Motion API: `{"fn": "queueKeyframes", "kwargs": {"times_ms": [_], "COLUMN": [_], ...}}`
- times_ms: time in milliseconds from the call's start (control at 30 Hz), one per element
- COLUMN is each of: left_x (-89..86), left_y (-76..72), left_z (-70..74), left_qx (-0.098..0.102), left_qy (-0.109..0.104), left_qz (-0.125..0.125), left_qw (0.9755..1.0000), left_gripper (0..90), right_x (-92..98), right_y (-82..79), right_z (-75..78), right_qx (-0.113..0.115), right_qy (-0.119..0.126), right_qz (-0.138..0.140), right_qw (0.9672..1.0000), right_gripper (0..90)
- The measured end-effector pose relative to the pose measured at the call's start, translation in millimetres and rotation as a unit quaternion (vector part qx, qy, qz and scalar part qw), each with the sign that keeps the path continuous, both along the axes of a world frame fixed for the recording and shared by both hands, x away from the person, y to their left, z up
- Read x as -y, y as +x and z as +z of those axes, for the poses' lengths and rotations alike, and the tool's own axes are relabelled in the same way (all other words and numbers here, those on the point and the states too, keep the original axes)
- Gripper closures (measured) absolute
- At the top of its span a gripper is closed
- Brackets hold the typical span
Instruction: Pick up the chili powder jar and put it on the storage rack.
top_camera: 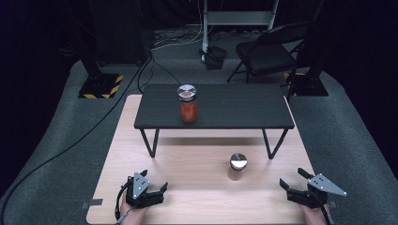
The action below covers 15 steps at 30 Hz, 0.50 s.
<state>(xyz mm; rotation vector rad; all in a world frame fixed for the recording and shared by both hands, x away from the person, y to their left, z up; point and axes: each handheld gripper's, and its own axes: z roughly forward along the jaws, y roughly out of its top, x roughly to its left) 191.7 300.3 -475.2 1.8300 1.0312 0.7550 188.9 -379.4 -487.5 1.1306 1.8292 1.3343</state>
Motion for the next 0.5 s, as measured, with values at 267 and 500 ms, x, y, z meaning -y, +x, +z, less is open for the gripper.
{"fn": "queueKeyframes", "kwargs": {"times_ms": [267, 500], "left_x": [0.0, -0.3], "left_y": [0.1, 0.3], "left_z": [0.1, 0.4], "left_qx": [0.000, -0.002], "left_qy": [0.000, -0.001], "left_qz": [0.000, 0.000], "left_qw": [1.0000, 1.0000], "left_gripper": [9.1, 9.1], "right_x": [0.2, 0.2], "right_y": [0.0, 0.1], "right_z": [0.0, 0.0], "right_qx": [0.000, 0.000], "right_qy": [0.000, 0.000], "right_qz": [0.000, 0.000], "right_qw": [1.0000, 1.0000], "right_gripper": [9.0, 9.0]}}
